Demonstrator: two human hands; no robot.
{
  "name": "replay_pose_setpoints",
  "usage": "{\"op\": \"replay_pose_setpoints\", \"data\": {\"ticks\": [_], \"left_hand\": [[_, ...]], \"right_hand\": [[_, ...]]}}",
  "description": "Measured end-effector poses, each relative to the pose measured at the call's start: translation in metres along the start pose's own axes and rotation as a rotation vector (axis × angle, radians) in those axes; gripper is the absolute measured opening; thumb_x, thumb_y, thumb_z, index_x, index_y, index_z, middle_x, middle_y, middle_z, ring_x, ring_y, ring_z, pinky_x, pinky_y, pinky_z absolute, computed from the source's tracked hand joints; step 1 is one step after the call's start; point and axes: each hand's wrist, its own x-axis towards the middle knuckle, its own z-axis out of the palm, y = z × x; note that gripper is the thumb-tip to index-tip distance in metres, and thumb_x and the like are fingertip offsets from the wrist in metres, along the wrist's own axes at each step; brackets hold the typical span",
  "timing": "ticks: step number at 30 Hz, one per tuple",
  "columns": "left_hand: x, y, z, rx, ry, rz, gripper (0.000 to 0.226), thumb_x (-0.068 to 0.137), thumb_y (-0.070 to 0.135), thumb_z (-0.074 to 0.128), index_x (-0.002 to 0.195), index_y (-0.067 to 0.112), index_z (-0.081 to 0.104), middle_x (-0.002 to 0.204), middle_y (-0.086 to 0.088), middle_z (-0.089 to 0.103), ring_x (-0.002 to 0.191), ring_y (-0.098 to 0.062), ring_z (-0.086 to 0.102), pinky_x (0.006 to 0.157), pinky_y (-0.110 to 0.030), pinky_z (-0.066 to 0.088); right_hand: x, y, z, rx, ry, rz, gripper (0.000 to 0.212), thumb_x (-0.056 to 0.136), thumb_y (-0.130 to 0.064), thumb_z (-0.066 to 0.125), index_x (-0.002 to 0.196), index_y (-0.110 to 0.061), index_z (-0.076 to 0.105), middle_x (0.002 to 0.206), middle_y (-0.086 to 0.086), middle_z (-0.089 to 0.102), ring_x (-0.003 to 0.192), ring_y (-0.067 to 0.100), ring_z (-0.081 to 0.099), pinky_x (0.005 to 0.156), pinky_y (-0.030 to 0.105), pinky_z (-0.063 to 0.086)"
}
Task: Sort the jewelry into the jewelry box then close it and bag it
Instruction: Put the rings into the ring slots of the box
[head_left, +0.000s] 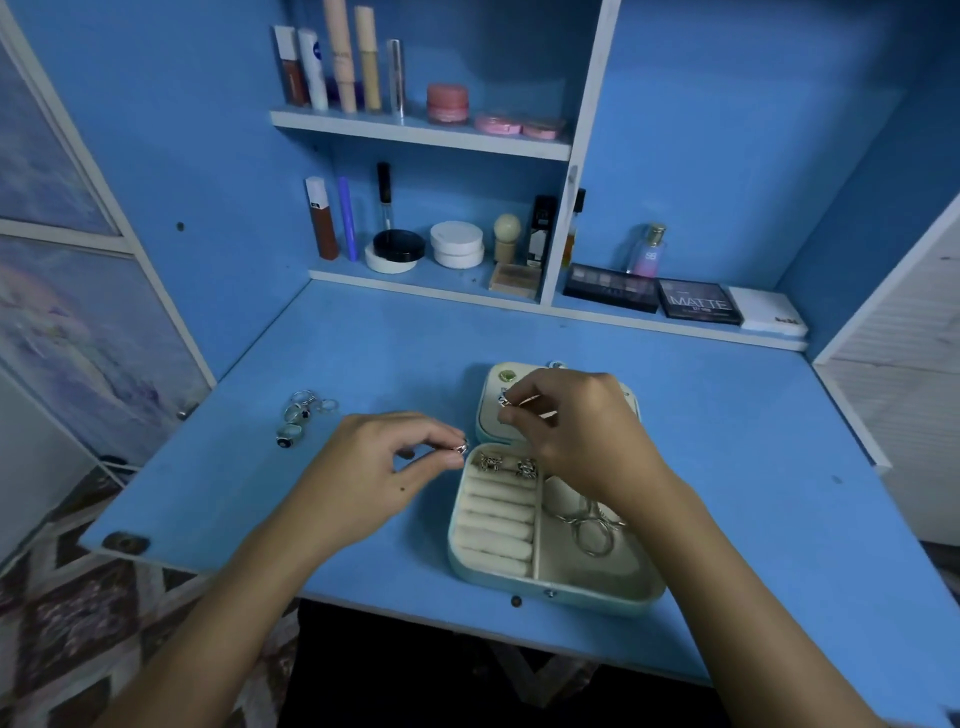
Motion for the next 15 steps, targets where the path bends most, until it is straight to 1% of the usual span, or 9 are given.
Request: {"op": "replay_pose_setpoints", "data": {"ticks": [2,3,5,7,10,12,15], "left_hand": [[-0.001,0.001,0.003,0.019,-0.011,0.034,0.023,0.089,0.041,0.063,0.094,0.024,0.078,0.101,0.020,0.069,0.094,-0.001,0.065,0.075,-0.018,0.049],[-0.002,0.002,0.004,0.028,-0.014,0.047,0.024,0.090,0.042,0.062,0.095,0.024,0.078,0.100,0.019,0.067,0.093,-0.003,0.064,0.074,-0.018,0.047],[-0.003,0.003,0.006,0.028,-0.023,0.052,0.019,0.090,0.038,0.066,0.094,0.023,0.079,0.094,0.018,0.066,0.088,-0.003,0.063,0.071,-0.015,0.044],[-0.004,0.003,0.007,0.021,-0.018,0.057,0.014,0.088,0.032,0.071,0.095,0.023,0.080,0.090,0.017,0.067,0.085,-0.003,0.063,0.073,-0.009,0.041],[-0.005,0.002,0.009,0.009,-0.010,0.068,0.016,0.085,0.032,0.073,0.097,0.024,0.080,0.089,0.017,0.069,0.084,-0.005,0.064,0.076,-0.012,0.044],[-0.007,0.003,0.011,-0.002,-0.010,0.083,0.017,0.085,0.034,0.073,0.098,0.025,0.080,0.089,0.018,0.069,0.085,-0.005,0.064,0.077,-0.014,0.046],[-0.009,0.004,0.014,-0.016,-0.030,0.102,0.020,0.086,0.039,0.070,0.100,0.027,0.079,0.090,0.020,0.069,0.086,-0.004,0.063,0.078,-0.013,0.046]], "right_hand": [[-0.010,0.002,0.000,0.005,0.044,-0.025,0.007,0.086,-0.010,0.075,0.093,-0.009,0.077,0.082,-0.001,0.075,0.084,0.005,0.063,0.071,0.005,0.046],[-0.014,0.004,0.000,0.006,0.064,-0.043,0.008,0.086,-0.009,0.075,0.094,-0.009,0.077,0.083,-0.001,0.075,0.084,0.006,0.063,0.073,0.007,0.048],[-0.023,0.007,0.002,0.006,0.081,-0.084,0.009,0.085,-0.009,0.075,0.093,-0.011,0.077,0.085,-0.002,0.074,0.081,0.006,0.063,0.073,0.013,0.051],[-0.029,0.010,0.004,0.005,0.087,-0.137,0.009,0.083,-0.011,0.076,0.092,-0.013,0.078,0.087,-0.004,0.071,0.077,0.000,0.059,0.070,0.010,0.048],[-0.040,0.011,0.003,0.027,0.082,-0.143,0.011,0.082,-0.013,0.076,0.093,-0.016,0.079,0.087,-0.006,0.070,0.074,-0.009,0.054,0.071,0.005,0.041],[-0.048,0.011,0.003,0.033,0.071,-0.149,0.013,0.082,-0.014,0.076,0.094,-0.018,0.079,0.087,-0.008,0.070,0.077,-0.009,0.054,0.073,0.004,0.039],[-0.056,0.011,0.005,0.027,0.057,-0.165,0.015,0.081,-0.018,0.076,0.095,-0.020,0.080,0.086,-0.010,0.071,0.082,-0.002,0.056,0.074,0.004,0.039]]}}
